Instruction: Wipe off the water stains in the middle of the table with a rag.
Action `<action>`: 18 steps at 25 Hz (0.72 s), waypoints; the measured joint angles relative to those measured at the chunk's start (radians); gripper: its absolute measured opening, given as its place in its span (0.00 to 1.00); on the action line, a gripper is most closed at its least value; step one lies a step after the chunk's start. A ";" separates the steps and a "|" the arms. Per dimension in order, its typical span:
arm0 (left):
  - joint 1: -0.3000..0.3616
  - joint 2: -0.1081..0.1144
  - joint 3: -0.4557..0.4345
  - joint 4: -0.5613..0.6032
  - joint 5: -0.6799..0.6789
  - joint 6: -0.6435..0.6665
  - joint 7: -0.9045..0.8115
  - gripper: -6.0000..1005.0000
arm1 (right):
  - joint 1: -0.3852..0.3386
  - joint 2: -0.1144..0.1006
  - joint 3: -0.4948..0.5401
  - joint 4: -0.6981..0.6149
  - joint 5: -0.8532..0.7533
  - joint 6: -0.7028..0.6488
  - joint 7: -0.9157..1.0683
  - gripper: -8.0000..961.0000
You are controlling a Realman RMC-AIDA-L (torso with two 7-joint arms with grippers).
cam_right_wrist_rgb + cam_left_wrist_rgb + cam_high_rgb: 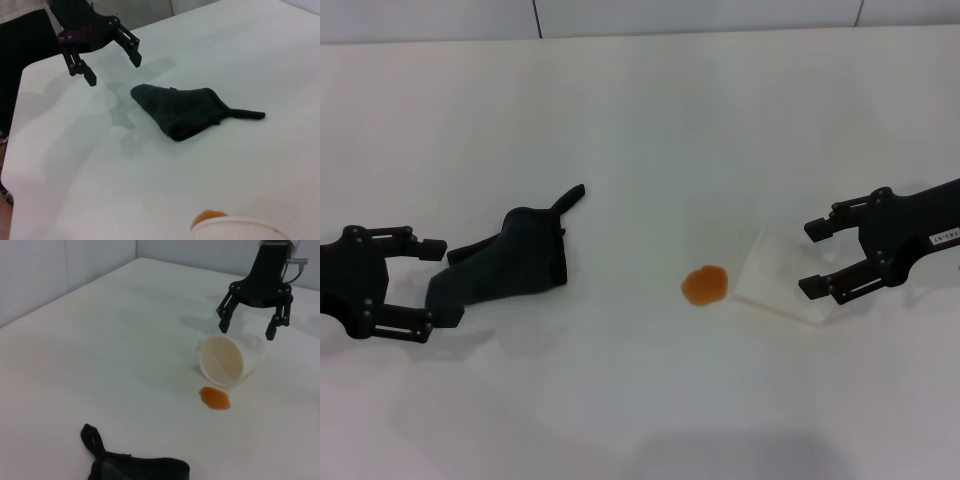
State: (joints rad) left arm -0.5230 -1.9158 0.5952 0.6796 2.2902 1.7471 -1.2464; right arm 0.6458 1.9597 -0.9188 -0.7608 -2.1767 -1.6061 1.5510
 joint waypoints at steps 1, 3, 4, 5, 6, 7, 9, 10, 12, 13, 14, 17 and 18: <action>0.000 0.000 0.000 0.000 0.000 0.000 0.000 0.87 | 0.000 0.000 0.000 0.000 0.000 0.000 0.000 0.88; 0.000 0.000 0.000 0.000 0.000 0.000 0.000 0.87 | 0.000 0.000 0.000 0.000 -0.001 0.001 0.000 0.88; 0.000 0.000 0.000 0.000 0.000 0.000 0.000 0.87 | 0.000 0.000 0.000 0.000 -0.001 0.001 0.000 0.88; 0.000 0.000 0.000 0.000 0.000 0.000 0.000 0.87 | 0.000 0.000 0.000 0.000 -0.001 0.001 0.000 0.88; 0.000 0.000 0.000 0.000 0.000 0.000 0.000 0.87 | 0.000 -0.001 0.000 0.000 -0.001 0.001 0.000 0.88; 0.000 0.000 0.000 0.000 0.000 0.000 0.000 0.87 | 0.000 -0.001 0.000 0.000 -0.002 0.001 0.000 0.88; 0.000 0.000 0.000 0.000 0.000 0.000 0.000 0.87 | 0.000 -0.001 0.000 0.000 -0.001 0.002 0.000 0.88; 0.000 0.000 0.000 0.000 0.000 0.000 0.000 0.87 | 0.000 -0.002 0.000 0.000 -0.001 0.002 0.000 0.88; 0.000 0.000 0.000 0.000 0.000 0.000 0.000 0.87 | 0.000 -0.002 0.000 0.000 -0.002 0.002 0.000 0.88; 0.000 0.000 0.000 0.000 0.000 0.000 0.000 0.87 | 0.000 -0.002 0.000 0.000 -0.002 0.002 0.000 0.88; 0.000 0.000 0.000 0.000 0.000 0.000 0.000 0.87 | 0.000 -0.002 0.000 0.000 -0.002 0.002 0.000 0.88; 0.000 -0.001 0.000 0.000 0.000 0.000 -0.001 0.87 | 0.000 -0.002 0.000 0.000 -0.002 0.002 0.000 0.88; 0.000 -0.001 0.000 0.000 0.000 0.000 -0.001 0.87 | 0.000 -0.002 0.000 0.000 -0.002 0.002 0.000 0.88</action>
State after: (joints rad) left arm -0.5231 -1.9169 0.5952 0.6795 2.2902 1.7471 -1.2470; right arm 0.6457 1.9578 -0.9188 -0.7608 -2.1783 -1.6044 1.5508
